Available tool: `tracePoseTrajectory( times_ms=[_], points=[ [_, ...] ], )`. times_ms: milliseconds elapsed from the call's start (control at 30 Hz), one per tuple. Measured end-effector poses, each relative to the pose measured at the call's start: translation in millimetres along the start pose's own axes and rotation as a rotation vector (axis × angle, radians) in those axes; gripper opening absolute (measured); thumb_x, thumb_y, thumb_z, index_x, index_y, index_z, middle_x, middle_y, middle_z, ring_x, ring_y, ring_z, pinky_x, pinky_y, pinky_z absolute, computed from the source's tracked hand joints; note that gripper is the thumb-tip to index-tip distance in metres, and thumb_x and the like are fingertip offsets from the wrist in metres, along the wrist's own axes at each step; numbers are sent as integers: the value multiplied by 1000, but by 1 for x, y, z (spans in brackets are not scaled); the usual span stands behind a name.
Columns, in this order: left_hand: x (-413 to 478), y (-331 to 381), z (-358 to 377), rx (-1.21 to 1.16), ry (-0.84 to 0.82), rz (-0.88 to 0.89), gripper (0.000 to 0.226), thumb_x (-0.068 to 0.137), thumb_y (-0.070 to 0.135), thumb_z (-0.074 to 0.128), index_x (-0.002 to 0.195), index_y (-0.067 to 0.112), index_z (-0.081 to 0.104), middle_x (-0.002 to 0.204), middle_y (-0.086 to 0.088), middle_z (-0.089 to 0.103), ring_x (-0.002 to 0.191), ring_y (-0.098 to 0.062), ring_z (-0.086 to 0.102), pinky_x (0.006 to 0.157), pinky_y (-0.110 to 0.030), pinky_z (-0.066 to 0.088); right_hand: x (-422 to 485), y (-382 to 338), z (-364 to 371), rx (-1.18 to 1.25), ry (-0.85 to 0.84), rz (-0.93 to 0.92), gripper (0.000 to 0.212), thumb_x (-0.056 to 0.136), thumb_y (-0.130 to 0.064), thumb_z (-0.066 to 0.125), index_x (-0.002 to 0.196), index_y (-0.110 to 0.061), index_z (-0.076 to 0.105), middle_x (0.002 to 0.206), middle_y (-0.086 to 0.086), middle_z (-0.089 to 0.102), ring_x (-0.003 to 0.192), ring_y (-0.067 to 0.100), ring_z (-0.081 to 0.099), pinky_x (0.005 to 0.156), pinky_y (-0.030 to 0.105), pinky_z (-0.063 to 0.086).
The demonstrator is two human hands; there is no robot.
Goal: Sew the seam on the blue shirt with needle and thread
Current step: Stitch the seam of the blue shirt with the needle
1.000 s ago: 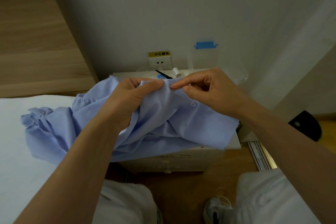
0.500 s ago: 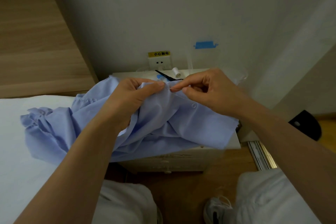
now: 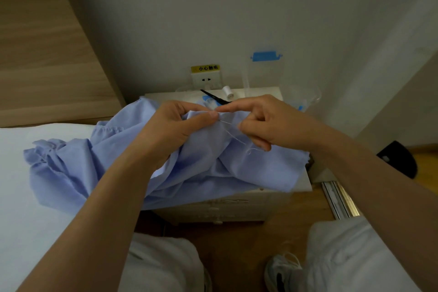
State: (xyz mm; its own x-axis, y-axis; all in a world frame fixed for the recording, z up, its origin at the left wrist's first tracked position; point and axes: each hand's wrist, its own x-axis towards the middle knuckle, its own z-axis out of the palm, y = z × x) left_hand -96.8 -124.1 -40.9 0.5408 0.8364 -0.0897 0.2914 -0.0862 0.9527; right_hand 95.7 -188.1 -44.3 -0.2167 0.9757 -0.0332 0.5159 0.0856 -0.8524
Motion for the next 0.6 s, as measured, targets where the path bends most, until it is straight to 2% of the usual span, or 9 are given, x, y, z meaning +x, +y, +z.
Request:
tracePoseTrajectory(
  times_ms=[167, 267, 367, 600],
  points=[
    [3, -4, -4, 29, -24, 12, 14, 87, 24, 62, 79, 22, 73, 76, -2, 73, 74, -14, 69, 63, -20, 55, 1, -1, 4, 50, 4, 22, 22, 93, 2, 46, 107, -7, 61, 39, 0, 48, 35, 7, 39, 46, 13, 37],
    [4, -4, -4, 52, -14, 2, 15, 88, 24, 62, 78, 21, 72, 72, 1, 72, 71, -10, 68, 60, -17, 53, 1, -2, 3, 89, 21, 16, 14, 93, 0, 48, 92, -9, 59, 40, 2, 48, 36, 8, 39, 48, 13, 38],
    [4, -4, -7, 62, -8, -23, 14, 88, 26, 62, 79, 21, 72, 70, 2, 72, 69, -10, 67, 61, -18, 53, 1, -1, 3, 102, 41, 21, 18, 93, 3, 47, 91, -9, 60, 39, 1, 48, 36, 8, 39, 47, 13, 38],
    [3, -7, -13, 10, -21, -47, 19, 78, 35, 65, 85, 20, 75, 85, -8, 74, 87, -26, 69, 81, -35, 55, 1, 3, 1, 159, 39, 44, 17, 94, 2, 48, 97, -7, 62, 38, 2, 46, 34, 8, 37, 44, 12, 36]
  ],
)
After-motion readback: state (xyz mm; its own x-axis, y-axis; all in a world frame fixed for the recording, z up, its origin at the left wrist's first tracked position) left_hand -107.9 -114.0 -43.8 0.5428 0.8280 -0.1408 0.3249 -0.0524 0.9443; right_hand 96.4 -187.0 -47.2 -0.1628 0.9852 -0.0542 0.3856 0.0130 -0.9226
